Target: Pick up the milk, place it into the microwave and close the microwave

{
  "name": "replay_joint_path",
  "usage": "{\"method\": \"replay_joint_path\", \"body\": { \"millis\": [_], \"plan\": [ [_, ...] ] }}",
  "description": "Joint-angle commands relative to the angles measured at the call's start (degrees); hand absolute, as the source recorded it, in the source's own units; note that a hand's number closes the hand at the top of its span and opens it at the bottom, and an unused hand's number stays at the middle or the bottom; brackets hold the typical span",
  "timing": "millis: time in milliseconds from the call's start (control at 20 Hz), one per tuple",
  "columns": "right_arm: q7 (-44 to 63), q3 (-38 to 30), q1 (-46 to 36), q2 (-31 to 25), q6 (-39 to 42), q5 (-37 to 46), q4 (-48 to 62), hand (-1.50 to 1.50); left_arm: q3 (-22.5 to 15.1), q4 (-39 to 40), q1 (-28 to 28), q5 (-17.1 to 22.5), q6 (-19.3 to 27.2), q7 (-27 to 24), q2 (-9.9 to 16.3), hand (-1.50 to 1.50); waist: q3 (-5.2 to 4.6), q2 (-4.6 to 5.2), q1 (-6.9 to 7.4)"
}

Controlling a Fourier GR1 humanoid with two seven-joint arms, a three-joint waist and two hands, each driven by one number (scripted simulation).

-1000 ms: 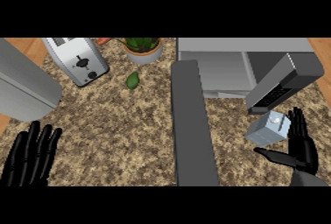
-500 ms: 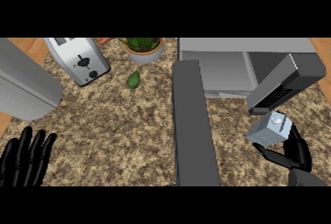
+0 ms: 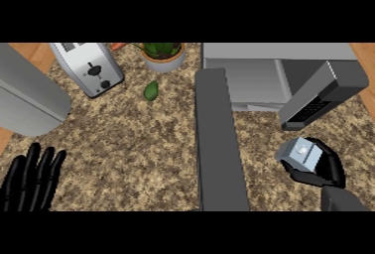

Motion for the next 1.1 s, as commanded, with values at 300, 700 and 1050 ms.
{"method": "replay_joint_path", "body": {
  "millis": [300,700,1050],
  "plan": [
    [-12.25,7.0,10.98,8.09,6.61,1.51,-8.15,1.5,1.52,-1.52,3.4,1.63,-0.83,-1.01,0.74,-1.5,0.1,-0.25,-0.7],
    [0.02,12.11,16.49,12.27,-0.43,1.73,-26.14,1.5,6.2,1.26,1.97,6.13,-2.09,-1.39,1.51,-1.5,0.0,-0.24,-1.05],
    [11.96,13.99,12.17,14.89,-8.58,3.06,-36.65,1.5,4.09,-1.01,0.7,3.67,-0.92,2.98,0.7,-1.5,0.06,-0.14,-0.75]
  ]
}}
